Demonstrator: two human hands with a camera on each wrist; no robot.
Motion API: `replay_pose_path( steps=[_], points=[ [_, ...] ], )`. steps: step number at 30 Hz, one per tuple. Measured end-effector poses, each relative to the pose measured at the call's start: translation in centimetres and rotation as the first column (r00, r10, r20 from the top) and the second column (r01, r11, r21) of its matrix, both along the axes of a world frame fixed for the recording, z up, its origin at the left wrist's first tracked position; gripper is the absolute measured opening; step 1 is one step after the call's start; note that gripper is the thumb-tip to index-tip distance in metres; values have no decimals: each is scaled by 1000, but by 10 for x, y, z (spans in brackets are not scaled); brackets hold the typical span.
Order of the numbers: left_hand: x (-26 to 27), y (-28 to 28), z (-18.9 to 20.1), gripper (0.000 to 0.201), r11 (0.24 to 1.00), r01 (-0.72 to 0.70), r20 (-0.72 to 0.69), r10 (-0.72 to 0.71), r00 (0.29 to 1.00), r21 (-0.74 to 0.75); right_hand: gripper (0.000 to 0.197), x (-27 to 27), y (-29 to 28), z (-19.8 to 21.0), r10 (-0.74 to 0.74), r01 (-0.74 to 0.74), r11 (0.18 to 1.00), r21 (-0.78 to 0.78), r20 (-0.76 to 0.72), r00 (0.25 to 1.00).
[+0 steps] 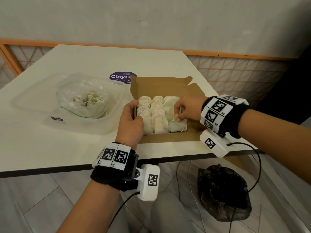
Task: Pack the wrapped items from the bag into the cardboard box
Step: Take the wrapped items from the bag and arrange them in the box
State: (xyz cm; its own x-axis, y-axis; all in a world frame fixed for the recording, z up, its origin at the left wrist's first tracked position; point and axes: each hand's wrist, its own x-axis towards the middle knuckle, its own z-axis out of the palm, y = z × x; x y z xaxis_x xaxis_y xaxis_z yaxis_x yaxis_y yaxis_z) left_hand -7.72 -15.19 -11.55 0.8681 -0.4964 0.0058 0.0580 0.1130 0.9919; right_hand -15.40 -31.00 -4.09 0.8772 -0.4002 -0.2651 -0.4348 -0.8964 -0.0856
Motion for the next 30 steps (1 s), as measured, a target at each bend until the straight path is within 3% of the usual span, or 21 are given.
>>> replay_pose_path(
  steps=[4,11,16,20,22,27,30],
  points=[
    [0,0,1,46,1000,14,9,-14,1000,-14,11,3,-4,18,30,-30,1000,0,26,999],
    [1,0,-1,48,999,26,-20,-27,999,-39,12,22,-2,25,83,-90,995,-45,-133,988],
    [1,0,-1,48,998,37,-4,-37,999,-48,24,41,-11,11,26,-34,996,-86,-89,996],
    [2,1,-2,48,998,44,15,-43,999,-35,13,29,-14,23,12,-7,997,-79,68,998],
    [2,1,-2,47,998,48,14,-47,999,-39,5,14,-15,32,79,-70,994,-82,117,990],
    [3,1,-3,47,998,47,10,-47,999,-40,32,-30,-7,21,274,-276,961,8,-132,953],
    [3,0,-3,48,998,47,-4,-47,999,-33,34,-42,-8,3,318,-315,948,50,-87,944]
  ],
)
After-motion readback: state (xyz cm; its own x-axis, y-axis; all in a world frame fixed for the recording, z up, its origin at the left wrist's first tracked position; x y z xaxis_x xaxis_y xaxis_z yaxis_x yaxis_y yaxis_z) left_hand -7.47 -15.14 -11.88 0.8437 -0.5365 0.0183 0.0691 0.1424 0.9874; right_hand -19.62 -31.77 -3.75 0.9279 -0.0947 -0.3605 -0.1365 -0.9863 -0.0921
